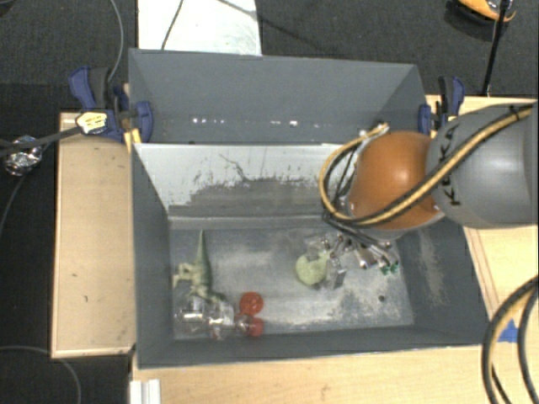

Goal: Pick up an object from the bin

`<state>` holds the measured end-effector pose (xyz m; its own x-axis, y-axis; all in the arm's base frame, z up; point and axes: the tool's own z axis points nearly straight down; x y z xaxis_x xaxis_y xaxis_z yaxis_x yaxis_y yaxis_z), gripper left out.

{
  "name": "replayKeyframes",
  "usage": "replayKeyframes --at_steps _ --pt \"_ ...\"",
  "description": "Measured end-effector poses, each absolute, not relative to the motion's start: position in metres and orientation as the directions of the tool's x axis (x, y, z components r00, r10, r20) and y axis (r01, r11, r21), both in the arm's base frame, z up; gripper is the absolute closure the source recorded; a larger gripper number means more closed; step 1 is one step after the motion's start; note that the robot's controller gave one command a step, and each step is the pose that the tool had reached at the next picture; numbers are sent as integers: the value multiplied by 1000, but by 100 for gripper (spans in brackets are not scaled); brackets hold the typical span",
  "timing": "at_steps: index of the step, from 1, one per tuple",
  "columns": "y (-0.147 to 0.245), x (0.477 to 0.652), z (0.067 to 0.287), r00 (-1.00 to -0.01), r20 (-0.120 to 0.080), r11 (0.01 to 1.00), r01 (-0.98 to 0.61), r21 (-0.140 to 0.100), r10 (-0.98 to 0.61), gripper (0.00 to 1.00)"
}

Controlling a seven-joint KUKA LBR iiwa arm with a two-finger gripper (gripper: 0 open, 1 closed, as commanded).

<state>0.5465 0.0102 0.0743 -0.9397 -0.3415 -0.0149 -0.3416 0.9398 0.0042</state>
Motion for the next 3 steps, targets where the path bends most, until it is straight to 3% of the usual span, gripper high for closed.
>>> replayKeyframes --at_steps 2,3 --pt "7 569 74 -947 -26 947 -321 -3 -321 100" --pt "-2 585 74 -916 -31 916 -401 2 -400 100"
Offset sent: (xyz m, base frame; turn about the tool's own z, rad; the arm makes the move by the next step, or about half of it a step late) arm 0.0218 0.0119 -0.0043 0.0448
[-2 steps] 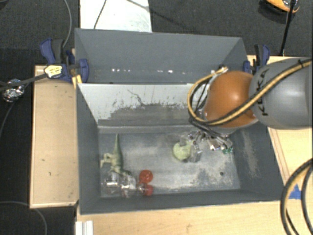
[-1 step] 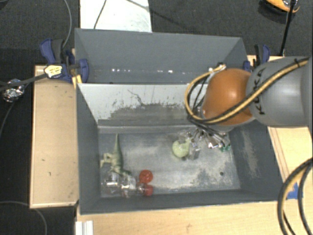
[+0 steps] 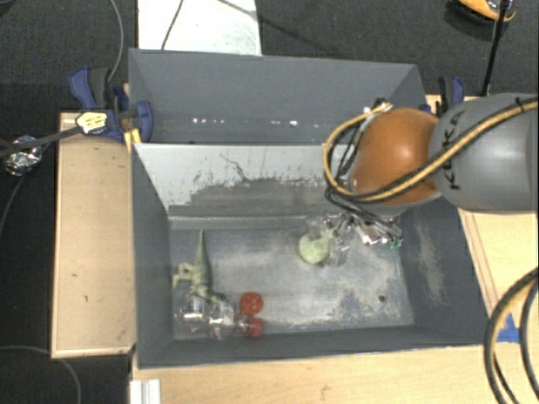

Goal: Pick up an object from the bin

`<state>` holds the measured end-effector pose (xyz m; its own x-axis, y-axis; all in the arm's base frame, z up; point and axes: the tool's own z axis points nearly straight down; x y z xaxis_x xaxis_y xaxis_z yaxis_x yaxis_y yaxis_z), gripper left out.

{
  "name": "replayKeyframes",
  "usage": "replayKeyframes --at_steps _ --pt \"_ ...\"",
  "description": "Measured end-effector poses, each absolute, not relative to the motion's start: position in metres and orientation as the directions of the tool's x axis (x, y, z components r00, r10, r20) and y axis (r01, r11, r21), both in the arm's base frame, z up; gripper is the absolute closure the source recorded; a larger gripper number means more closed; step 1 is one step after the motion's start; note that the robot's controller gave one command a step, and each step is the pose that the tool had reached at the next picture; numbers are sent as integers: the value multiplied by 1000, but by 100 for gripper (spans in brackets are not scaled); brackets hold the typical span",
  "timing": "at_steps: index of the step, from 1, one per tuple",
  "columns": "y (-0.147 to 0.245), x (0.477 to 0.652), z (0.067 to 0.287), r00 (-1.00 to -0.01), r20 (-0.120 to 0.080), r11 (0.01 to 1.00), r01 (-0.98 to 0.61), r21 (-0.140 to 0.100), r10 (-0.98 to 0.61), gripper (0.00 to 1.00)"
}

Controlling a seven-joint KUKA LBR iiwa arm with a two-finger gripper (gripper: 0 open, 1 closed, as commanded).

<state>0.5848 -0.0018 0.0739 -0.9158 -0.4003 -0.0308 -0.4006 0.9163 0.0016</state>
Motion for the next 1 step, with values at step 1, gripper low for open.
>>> replayKeyframes --at_steps 1 --pt "-20 599 74 -913 -33 913 -407 -1 -407 100"
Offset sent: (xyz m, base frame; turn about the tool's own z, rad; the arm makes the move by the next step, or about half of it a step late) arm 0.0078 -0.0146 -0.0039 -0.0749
